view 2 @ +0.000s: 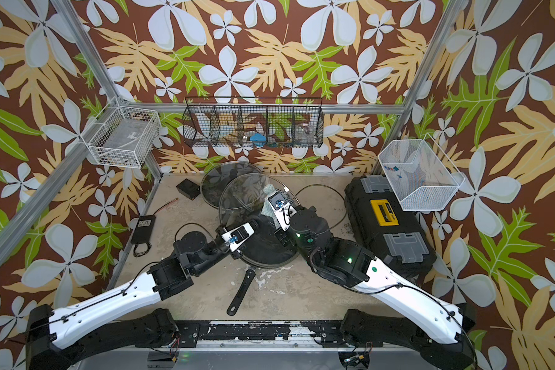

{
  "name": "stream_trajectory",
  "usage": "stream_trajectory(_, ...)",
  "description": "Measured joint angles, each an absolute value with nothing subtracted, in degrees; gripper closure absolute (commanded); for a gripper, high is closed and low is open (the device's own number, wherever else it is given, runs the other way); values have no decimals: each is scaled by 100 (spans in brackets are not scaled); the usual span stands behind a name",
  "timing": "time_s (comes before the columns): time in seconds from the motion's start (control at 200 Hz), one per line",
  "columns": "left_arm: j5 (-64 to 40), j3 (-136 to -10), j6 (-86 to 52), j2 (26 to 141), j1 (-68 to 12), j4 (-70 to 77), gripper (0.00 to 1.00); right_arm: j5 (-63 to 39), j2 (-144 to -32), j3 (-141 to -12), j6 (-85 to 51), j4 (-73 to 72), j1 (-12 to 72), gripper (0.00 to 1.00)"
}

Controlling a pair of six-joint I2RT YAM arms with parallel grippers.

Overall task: Wipe the pot lid with a cloth
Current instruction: Wipe the pot lid.

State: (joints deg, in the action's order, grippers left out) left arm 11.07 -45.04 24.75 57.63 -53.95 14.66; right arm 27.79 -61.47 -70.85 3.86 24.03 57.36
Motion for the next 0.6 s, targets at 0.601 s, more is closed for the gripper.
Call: stream_trajectory(0.601, 2171, -5133, -209, 6121, -5384, 1975, 100, 2040, -6318, -6375, -108, 1942, 5988, 100)
